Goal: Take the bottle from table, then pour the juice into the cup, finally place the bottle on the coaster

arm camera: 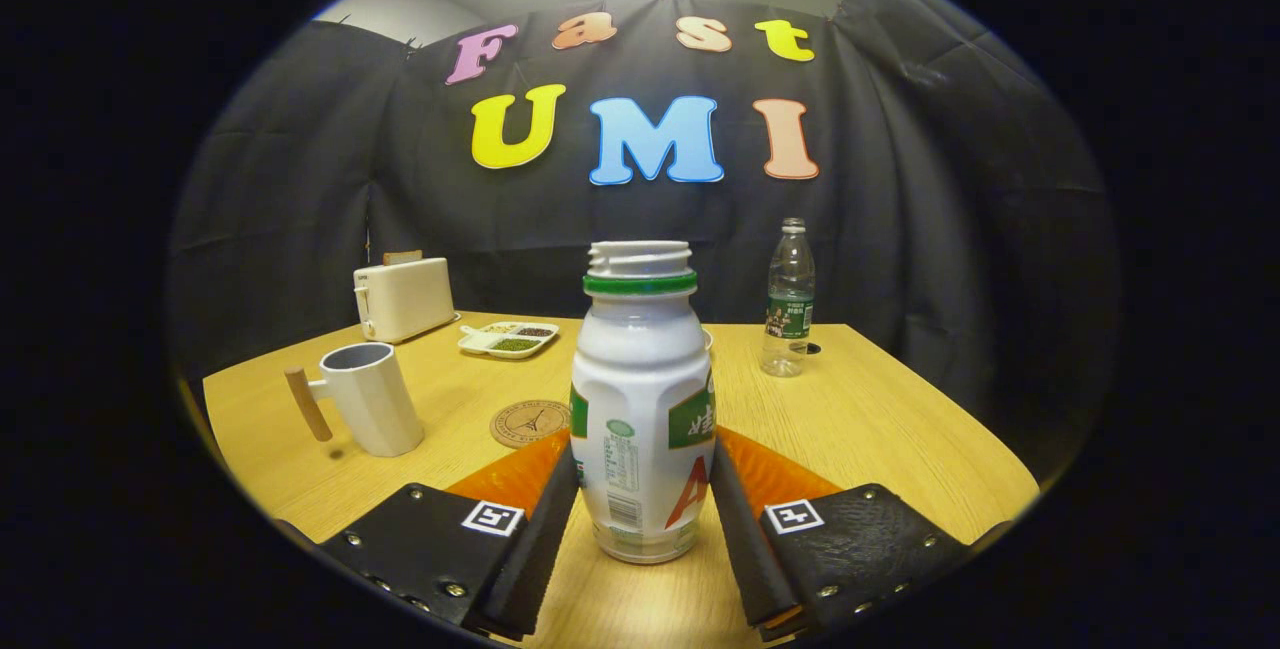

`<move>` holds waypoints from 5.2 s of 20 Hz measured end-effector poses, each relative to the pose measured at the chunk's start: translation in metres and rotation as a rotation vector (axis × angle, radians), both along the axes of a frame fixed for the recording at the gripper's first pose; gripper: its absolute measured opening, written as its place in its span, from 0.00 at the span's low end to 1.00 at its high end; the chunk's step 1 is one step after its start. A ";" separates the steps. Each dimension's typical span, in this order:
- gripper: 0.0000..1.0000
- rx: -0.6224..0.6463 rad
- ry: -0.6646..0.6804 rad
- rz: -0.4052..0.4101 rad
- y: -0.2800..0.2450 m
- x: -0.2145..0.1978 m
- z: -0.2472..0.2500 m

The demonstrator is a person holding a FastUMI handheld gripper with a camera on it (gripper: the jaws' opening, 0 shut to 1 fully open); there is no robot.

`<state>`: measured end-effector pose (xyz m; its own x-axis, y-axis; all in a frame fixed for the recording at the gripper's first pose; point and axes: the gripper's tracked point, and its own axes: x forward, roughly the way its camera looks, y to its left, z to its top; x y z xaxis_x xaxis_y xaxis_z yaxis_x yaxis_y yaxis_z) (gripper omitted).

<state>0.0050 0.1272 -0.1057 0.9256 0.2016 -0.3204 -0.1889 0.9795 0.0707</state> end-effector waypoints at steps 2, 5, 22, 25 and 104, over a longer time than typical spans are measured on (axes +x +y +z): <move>0.71 -0.007 0.005 -0.005 0.002 0.002 0.000; 0.71 -0.048 0.001 -0.008 0.004 0.003 0.003; 0.71 -0.543 -0.115 0.015 0.044 0.031 0.051; 0.71 -0.616 -0.121 0.010 0.050 0.035 0.058; 0.71 -1.692 -0.561 0.120 0.153 0.052 0.102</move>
<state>0.0569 0.2799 -0.0034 0.9923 0.0879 0.0876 0.0970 -0.1100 -0.9892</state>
